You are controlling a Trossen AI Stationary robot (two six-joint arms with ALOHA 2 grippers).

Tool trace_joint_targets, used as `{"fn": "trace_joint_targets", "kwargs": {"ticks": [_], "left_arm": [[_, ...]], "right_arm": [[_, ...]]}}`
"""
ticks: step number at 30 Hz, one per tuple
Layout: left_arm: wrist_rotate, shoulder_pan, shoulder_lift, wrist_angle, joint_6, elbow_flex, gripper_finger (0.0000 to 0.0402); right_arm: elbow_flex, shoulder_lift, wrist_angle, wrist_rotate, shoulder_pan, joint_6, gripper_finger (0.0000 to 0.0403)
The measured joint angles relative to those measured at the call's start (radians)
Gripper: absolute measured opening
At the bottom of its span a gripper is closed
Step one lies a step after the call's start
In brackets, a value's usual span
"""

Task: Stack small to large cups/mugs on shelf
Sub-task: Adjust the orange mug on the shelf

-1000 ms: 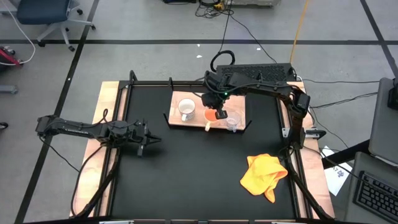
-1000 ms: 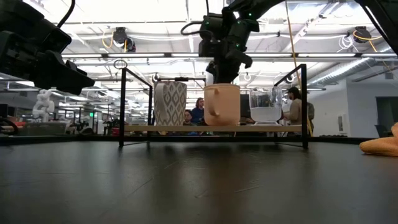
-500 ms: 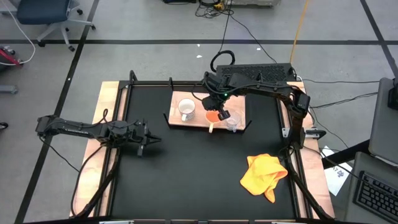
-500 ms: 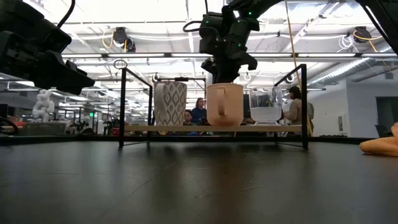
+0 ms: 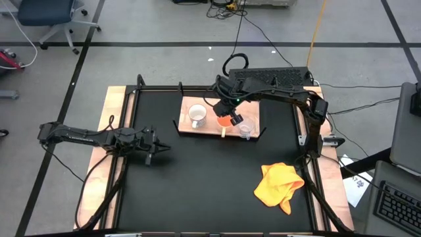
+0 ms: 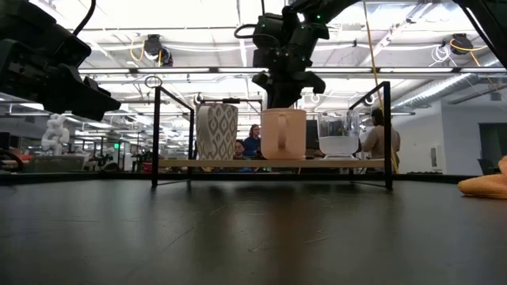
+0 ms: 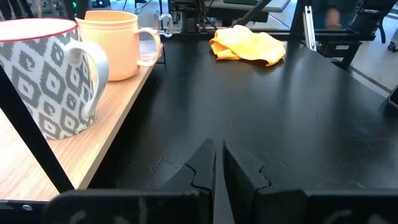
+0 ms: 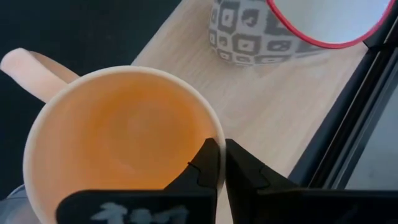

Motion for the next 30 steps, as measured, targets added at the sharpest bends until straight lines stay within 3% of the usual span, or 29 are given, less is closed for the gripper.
{"fn": "trace_joint_targets", "kwargs": {"ticks": [30], "left_arm": [[0.001, 0.000, 0.000, -0.002, -0.017, 0.000, 0.0033]], "right_arm": [[-0.001, 0.001, 0.018, -0.060, -0.015, 0.001, 0.0002]]}}
